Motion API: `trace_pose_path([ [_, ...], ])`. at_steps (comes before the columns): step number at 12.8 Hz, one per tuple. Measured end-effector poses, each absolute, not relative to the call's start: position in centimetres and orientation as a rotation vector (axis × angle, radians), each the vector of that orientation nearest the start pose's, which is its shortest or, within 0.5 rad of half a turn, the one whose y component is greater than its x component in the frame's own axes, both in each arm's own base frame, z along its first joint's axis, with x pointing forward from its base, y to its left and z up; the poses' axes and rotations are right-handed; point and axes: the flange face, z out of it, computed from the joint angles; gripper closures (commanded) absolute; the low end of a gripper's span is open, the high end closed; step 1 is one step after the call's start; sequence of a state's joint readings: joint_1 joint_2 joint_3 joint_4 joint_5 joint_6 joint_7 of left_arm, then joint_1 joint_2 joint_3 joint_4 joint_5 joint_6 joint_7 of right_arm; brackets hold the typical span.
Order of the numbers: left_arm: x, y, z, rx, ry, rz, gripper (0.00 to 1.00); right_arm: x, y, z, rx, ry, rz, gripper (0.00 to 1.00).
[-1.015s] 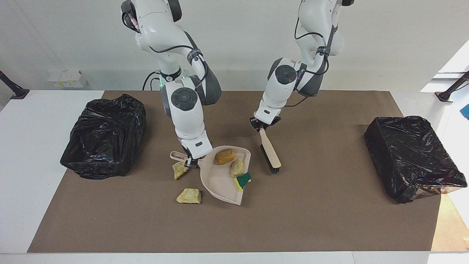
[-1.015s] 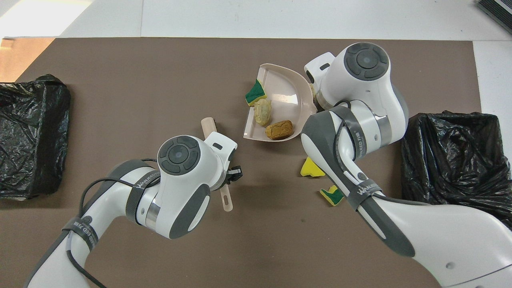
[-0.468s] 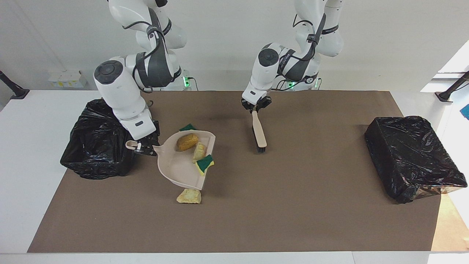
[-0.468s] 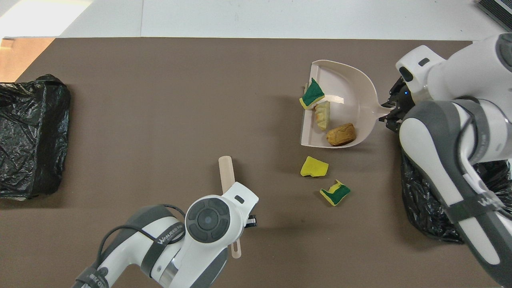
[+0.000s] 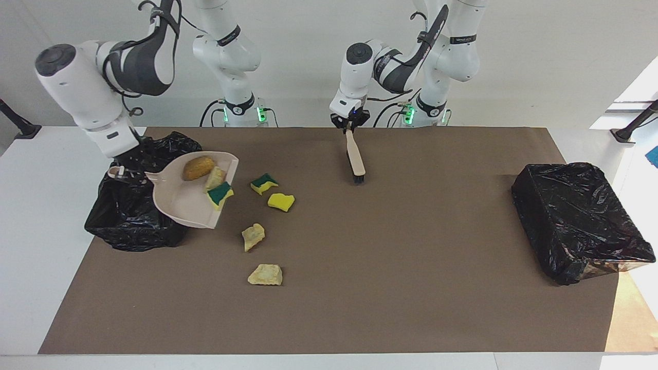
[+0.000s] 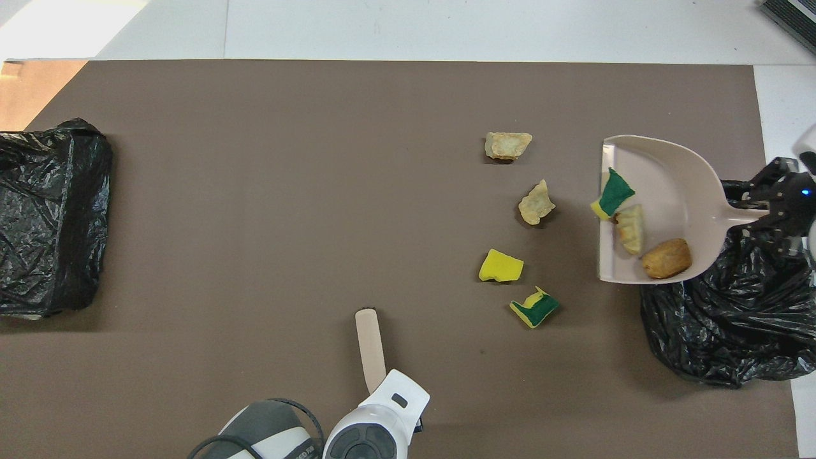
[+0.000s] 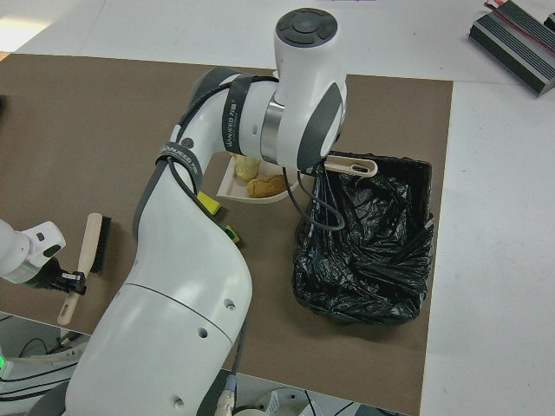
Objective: Sweep and dump trash in bin
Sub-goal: 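Carry the dustpan to the nearby black bag and tip it, then shake the dustpan over the bag with the right gripper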
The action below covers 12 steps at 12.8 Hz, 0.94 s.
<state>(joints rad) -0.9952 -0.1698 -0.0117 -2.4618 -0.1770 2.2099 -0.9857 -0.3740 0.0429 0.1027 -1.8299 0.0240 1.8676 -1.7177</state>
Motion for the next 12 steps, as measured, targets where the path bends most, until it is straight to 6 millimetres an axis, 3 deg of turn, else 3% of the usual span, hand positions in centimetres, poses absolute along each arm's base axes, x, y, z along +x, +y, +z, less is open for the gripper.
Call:
trace_pose_path([
  [2, 23.8, -38.0, 34.9, -3.139, -0.157, 0.242, 1.0, 53.1, -21.0, 50.0, -2.342, -2.064, -0.025, 1.0],
  [3, 24.1, -37.7, 34.8, -3.149, -0.165, 0.232, 0.88, 52.1, -23.2, 50.2, -2.341, -2.079, -0.009, 1.0],
  [4, 24.7, -37.4, 34.7, -3.158, -0.166, 0.222, 0.1, 51.4, -24.7, 50.3, -2.341, -2.105, 0.041, 1.0],
  [5, 25.4, -36.9, 34.6, -3.164, -0.155, 0.218, 0.0, 50.9, -25.6, 50.5, -2.346, -2.133, 0.118, 1.0],
  [8, 28.3, -35.1, 35.0, -3.178, -0.193, 0.208, 0.0, 50.9, -26.1, 50.9, -2.332, -2.242, 0.307, 1.0],
  [12, 35.4, -31.4, 39.3, -3.184, -0.159, 0.182, 0.0, 51.5, -25.9, 50.2, -2.329, -2.377, 0.503, 1.0],
])
